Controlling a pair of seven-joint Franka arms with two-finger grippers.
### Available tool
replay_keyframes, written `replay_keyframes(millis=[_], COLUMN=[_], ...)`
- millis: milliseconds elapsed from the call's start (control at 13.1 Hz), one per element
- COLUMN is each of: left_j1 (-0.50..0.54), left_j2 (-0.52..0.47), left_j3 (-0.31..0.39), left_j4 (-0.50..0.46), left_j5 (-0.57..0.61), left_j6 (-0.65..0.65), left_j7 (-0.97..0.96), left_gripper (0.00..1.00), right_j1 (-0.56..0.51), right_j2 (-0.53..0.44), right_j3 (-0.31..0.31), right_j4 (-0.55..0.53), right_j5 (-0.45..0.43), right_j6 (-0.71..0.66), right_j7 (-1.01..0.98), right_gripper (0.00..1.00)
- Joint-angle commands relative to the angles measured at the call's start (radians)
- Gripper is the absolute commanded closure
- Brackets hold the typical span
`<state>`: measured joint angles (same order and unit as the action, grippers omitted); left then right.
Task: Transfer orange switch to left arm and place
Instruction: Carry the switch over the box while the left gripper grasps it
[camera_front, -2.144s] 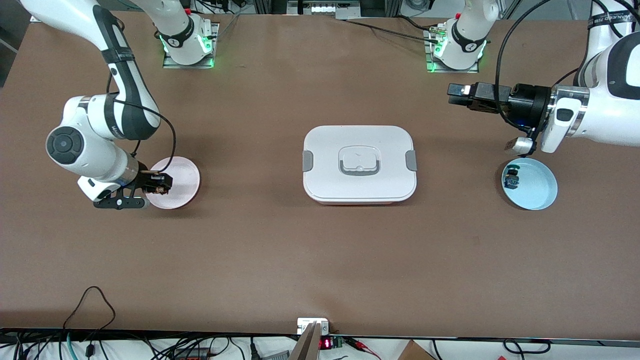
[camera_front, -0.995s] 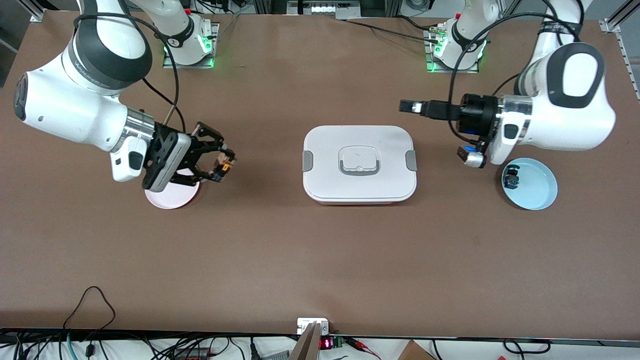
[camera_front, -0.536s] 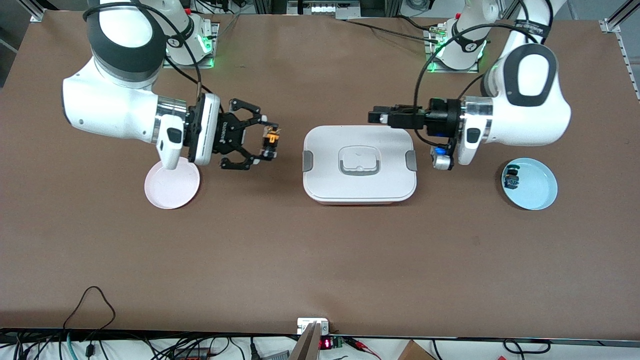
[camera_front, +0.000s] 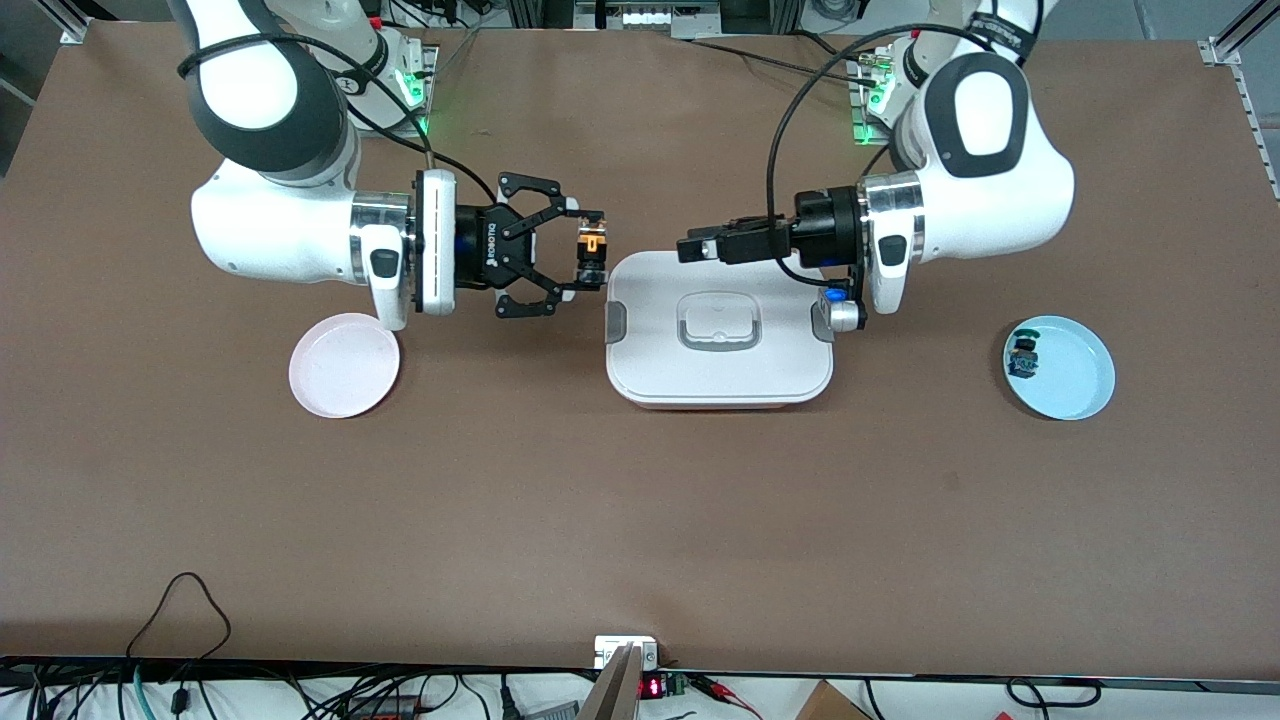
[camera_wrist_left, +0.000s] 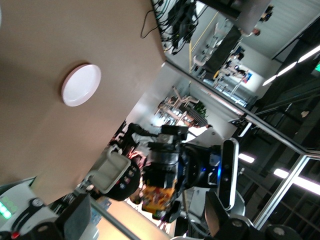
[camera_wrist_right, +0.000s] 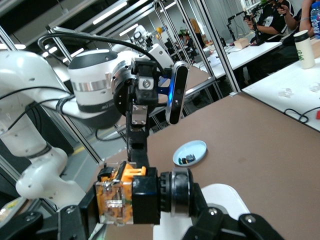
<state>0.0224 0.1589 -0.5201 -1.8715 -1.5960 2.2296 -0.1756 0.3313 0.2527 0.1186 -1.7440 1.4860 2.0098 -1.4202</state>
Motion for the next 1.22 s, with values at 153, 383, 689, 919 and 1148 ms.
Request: replay_keyframes(millis=[153, 383, 689, 919, 1148], left_j1=[-0.001, -0.001, -0.007, -0.016, -0.015], left_j2=[-0.005, -0.001, 0.004, 0.004, 0.004], left_j3=[-0.067, -0.07, -0.07, -0.069, -0.07], left_j4=[-0.001, -0.001, -0.001, -0.001, -0.006], left_j5=[-0.114, -0.116, -0.116, -0.116, -0.116], left_j6=[0.105, 0.102, 0.102, 0.105, 0.098], left_j7=[0.074, 0.051, 0.03, 0.031, 0.033], left_gripper=[0.0, 0.0, 0.21, 0.41, 0.76], right_j1=[0.047, 0.06, 0.077, 0.08, 0.091], right_j2=[-0.007, -0.007, -0.007, -0.007, -0.007], right_j3=[-0.004, -0.004, -0.004, -0.004, -0.008], right_j4=[-0.049, -0.054, -0.052, -0.052, -0.052], right_j5=[0.187, 0.195, 0.197, 0.197, 0.197], right_j6=[-0.011, -0.009, 0.0, 0.004, 0.007], right_j7=[0.01, 0.049, 0.049, 0.049, 0.05], right_gripper=[1.0, 1.0, 1.0, 1.0, 1.0])
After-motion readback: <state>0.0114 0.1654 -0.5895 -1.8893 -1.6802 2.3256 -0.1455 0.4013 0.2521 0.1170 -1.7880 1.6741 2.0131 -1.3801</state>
